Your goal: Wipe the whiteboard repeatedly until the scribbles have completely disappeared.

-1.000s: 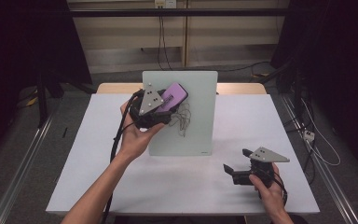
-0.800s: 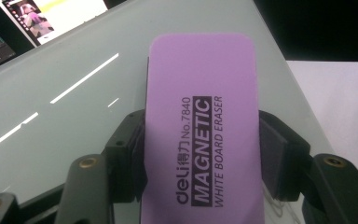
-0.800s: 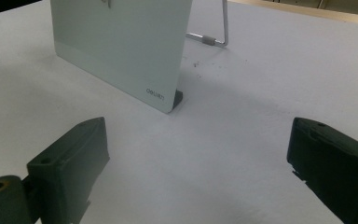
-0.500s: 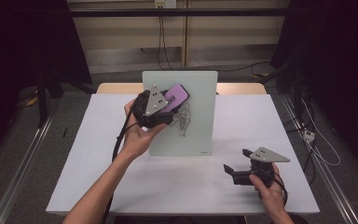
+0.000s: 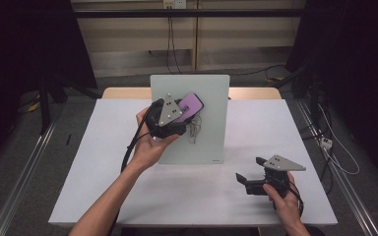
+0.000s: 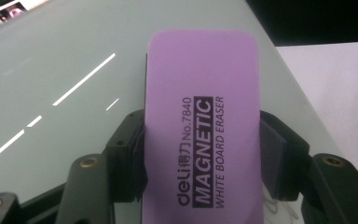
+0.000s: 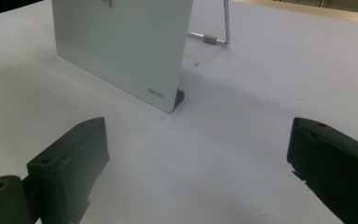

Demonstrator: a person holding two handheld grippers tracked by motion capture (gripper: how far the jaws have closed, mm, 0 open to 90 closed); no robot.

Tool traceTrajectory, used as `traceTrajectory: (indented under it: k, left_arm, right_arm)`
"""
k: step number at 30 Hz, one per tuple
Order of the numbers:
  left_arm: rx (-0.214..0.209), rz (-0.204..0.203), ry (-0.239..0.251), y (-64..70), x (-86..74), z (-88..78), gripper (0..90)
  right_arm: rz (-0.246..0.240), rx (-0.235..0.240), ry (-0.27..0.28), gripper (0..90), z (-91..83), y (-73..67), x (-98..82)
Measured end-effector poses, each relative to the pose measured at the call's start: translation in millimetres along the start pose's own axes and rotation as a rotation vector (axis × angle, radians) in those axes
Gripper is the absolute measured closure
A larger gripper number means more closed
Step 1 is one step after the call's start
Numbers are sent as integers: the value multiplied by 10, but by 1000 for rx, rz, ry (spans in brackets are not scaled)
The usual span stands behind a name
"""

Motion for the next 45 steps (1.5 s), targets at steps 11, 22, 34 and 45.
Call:
traceTrajectory:
  k: [11,22,34,45]
  left_arm:
    - [-32,34,-45,196,-162,77,412]
    - [-95,55,-96,464,-355,181,412]
    - [-54,12,-49,197,-64,116,412]
    - [-7,-8,-11,29,121,76,412]
  right_arm:
    - [-2,-1,1,49,1,0,2]
    - [-2,0,1,49,0,-5,4]
    - [-1,0,0,49,-8,6,-2]
    - [-2,1,1,48,-10,8,-2]
Point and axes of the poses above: each handheld gripper's, and its own axes: z roughly forward along the jaws, x roughly out of its top, y roughly to its right, the point moved 9 cm from there along z, roughly forward along the jaws, and after that the axes turned 7 degrees about -z, right-handed, at the moved point
